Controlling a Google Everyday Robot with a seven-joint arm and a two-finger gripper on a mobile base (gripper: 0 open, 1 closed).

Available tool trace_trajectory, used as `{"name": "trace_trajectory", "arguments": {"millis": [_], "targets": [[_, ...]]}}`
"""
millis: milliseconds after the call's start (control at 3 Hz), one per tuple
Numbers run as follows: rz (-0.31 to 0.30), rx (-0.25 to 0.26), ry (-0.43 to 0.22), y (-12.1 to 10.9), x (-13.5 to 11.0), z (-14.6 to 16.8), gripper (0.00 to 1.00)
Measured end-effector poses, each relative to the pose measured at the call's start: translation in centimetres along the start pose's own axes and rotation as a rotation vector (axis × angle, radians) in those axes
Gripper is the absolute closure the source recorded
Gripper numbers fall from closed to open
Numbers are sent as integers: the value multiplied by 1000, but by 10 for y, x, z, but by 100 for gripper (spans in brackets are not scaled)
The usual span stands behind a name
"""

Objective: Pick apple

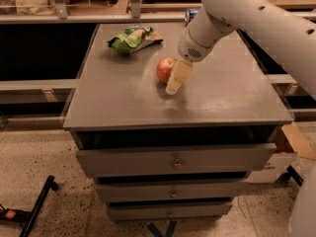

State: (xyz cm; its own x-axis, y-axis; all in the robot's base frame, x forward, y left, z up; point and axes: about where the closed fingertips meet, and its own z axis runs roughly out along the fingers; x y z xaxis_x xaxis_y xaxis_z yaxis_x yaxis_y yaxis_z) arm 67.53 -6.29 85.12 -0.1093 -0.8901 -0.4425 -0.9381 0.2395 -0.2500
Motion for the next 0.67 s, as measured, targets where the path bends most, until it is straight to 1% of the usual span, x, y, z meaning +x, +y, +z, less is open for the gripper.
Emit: {"name": "trace_trajectory", "arguments": {"millis": [333,667], "targets": [[15,-20,-15,-1,-2,6,18],[32,-37,-25,0,-7,6,41]]}}
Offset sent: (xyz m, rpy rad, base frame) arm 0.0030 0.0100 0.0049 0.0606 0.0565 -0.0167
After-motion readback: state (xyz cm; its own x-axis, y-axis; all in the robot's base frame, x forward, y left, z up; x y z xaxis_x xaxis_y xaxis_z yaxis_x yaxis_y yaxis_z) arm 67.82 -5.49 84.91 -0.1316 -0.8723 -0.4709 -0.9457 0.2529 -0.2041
